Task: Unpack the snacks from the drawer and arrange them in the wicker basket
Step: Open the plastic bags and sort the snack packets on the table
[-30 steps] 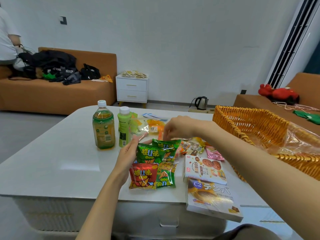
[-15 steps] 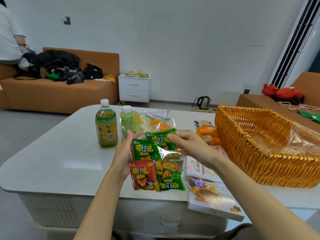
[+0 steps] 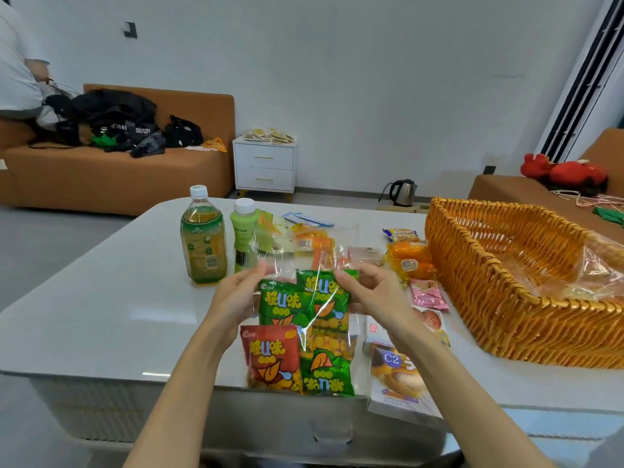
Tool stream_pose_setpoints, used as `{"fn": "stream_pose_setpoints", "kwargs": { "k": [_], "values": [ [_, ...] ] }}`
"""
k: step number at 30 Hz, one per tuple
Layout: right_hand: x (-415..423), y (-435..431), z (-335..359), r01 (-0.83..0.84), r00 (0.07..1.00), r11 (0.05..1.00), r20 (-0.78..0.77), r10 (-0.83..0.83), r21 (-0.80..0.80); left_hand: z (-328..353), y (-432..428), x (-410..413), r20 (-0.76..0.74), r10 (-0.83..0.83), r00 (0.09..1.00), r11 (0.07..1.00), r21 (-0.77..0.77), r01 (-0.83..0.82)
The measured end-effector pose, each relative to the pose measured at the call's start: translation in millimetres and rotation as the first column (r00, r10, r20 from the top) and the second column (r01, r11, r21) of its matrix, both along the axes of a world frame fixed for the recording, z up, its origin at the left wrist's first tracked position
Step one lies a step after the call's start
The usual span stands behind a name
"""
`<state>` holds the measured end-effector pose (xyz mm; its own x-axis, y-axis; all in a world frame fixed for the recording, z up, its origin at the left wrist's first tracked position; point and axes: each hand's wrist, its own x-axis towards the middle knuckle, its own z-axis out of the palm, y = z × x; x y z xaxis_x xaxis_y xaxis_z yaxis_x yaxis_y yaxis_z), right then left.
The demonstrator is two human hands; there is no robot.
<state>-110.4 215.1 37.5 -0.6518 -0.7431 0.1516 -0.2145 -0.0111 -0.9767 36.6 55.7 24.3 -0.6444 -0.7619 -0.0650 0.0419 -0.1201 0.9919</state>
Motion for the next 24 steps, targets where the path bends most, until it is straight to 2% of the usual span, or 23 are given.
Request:
{"fn": "stream_pose_setpoints", "kwargs": {
  "k": [2, 6, 9, 12, 18, 24],
  "values": [
    [-5, 0, -6, -0.078, 0.997, 0.997, 0.014, 0.077, 0.022, -3, -1, -2, 0.045, 0.016, 0.999, 0.999, -0.033, -0.014],
    [-19, -2, -9, -0.037, 0.998, 0.999, 0.058, 0.038, -0.022, -2, -8, -6, 0.029, -0.049, 0.998, 0.997, -0.051, 0.051],
    [-32, -1, -9, -0.063, 0.998, 0.997, 0.006, 0.062, 0.044, 0, -12, -7, 0.048, -0.113, 0.992, 0.986, -0.117, 0.118],
    [-39, 4, -7, -0.109, 0.993, 0.992, -0.043, 0.112, 0.069, 2, -19, -6, 0.033, -0.102, 0.994, 0.987, -0.119, 0.106],
    [-50, 11, -5, -0.186, 0.982, 0.982, -0.018, 0.187, 0.041, 7, -27, -9, 0.034, -0.108, 0.994, 0.981, -0.157, 0.112],
    [-52, 18, -6, -0.162, 0.987, 0.987, -0.024, 0.162, -0.001, 11, -21, -10, -0.008, -0.17, 0.985, 0.972, -0.166, 0.167]
  ]
}}
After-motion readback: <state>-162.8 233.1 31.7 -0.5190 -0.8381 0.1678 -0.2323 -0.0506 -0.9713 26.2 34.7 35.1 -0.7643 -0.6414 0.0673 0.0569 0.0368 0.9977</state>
